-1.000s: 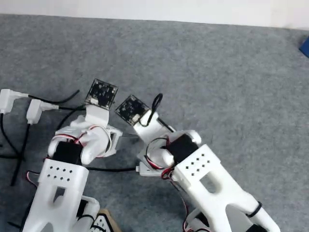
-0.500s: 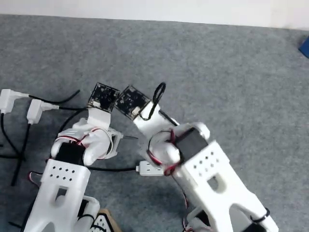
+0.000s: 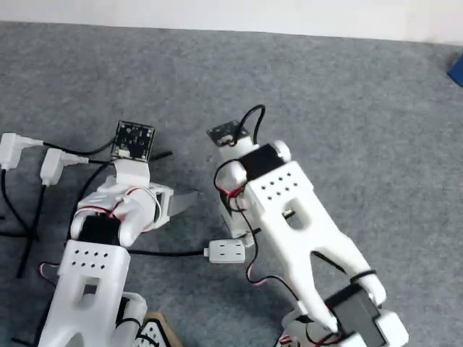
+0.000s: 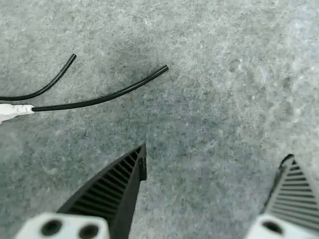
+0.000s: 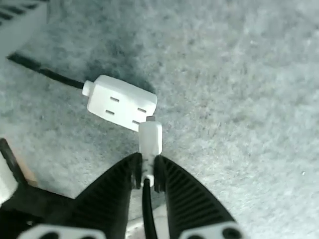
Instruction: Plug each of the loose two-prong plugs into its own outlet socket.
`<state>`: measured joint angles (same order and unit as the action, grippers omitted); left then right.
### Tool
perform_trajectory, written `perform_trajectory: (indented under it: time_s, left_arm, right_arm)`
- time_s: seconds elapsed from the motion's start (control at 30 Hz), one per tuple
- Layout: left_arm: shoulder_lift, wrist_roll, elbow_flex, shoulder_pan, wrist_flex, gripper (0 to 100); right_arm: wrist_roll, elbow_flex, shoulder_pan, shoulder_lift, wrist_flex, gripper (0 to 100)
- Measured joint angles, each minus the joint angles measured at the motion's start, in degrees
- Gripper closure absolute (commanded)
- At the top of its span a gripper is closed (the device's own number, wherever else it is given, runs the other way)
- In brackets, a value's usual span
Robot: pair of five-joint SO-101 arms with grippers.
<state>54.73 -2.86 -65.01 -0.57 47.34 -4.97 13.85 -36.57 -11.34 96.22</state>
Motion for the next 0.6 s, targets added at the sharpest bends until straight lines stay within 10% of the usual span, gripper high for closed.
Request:
perform_trajectory:
  time_s: [0.6]
  left_arm:
    - [0.0,0.0,-1.67,0.09,-3.52,60]
  right_arm:
    - [-5.8,-0.26,-8.0,1.32,0.0,99.0]
